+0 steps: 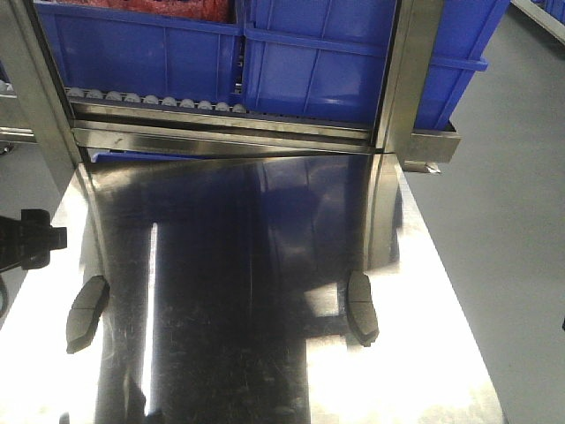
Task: Move and align brake pads A on conveyor
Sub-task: 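Lower the open left gripper over the brake pad nearest it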
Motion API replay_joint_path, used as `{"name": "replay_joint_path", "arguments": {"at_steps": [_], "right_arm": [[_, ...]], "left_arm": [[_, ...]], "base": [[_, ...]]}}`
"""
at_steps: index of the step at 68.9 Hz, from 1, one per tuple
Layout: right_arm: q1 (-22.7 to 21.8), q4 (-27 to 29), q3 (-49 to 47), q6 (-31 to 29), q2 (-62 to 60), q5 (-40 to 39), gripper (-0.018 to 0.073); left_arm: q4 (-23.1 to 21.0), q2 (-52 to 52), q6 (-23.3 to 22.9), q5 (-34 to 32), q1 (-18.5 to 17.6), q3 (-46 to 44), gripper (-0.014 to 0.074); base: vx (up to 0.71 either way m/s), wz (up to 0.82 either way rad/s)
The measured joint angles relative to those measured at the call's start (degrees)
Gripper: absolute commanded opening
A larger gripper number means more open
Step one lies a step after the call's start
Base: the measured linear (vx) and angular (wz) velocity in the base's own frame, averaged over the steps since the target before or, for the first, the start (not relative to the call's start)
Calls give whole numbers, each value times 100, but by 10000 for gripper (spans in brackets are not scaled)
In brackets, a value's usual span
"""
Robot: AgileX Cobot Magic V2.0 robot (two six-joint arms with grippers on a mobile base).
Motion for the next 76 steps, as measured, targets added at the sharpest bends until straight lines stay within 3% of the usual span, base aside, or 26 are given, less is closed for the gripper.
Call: {"name": "replay_joint_path", "arguments": {"at_steps": [7,21,35,47,62,76], "right_arm": [[0,0,0,0,0,0,-3],[0,0,0,0,0,0,-3],[0,0,0,0,0,0,-3],[0,0,0,0,0,0,-3],[0,0,0,0,0,0,-3],[0,0,0,0,0,0,-3]], "left_arm": [[-214,419,222,-285,214,-19,549],[-1269,1273,1234,-550,352,-67,548],[-2043,1943,2064,-416,387,-496,548],[-2507,2389,2429,-145,729,-814,538],[-3388,2653,3372,120,871,-828,513],[-3465,2658,3539,99,871,-830,513]], "base": [[0,0],[0,0],[0,0],[0,0],[0,0],[0,0]]}}
